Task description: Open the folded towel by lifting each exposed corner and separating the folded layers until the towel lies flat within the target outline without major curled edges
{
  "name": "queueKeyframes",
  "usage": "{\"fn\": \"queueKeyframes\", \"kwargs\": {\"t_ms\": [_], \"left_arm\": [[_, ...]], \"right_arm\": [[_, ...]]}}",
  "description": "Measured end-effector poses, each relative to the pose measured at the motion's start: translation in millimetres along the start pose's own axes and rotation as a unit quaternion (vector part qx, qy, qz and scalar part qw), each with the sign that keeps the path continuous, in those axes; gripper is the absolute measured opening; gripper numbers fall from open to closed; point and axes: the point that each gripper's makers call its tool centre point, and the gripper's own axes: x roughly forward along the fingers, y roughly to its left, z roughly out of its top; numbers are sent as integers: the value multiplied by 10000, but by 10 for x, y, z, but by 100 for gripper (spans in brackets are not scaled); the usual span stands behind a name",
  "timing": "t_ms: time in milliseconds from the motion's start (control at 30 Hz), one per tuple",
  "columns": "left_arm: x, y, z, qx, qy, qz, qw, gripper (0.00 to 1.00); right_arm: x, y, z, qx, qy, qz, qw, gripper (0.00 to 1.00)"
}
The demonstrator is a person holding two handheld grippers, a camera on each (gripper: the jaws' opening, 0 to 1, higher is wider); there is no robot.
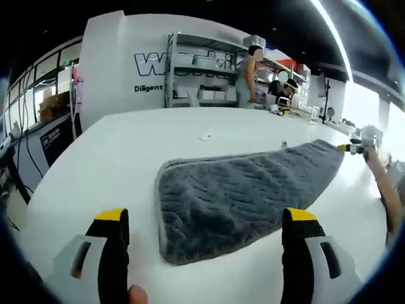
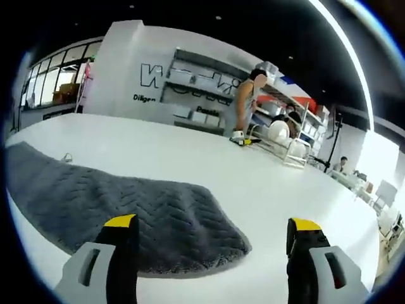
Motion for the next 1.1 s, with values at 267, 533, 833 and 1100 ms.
{"fn": "queueKeyframes", "kwargs": {"t_ms": [267,533,833,1100], "left_arm": [[-12,79,67,-42,-166,139,9998,99],[-4,114,92,-146,-309,248,9991,97],[80,-17,29,185,-42,171,9997,90],[110,2,136,222,-97,250,9994,87]], "right_arm": [[-20,127,35,-92,-14,156,9998,99],[-41,246,101,-46,-100,381,9992,99],[-90,389,179,245,-255,809,9961,99],[-161,532,305,324,-520,1157,9914,99]]}}
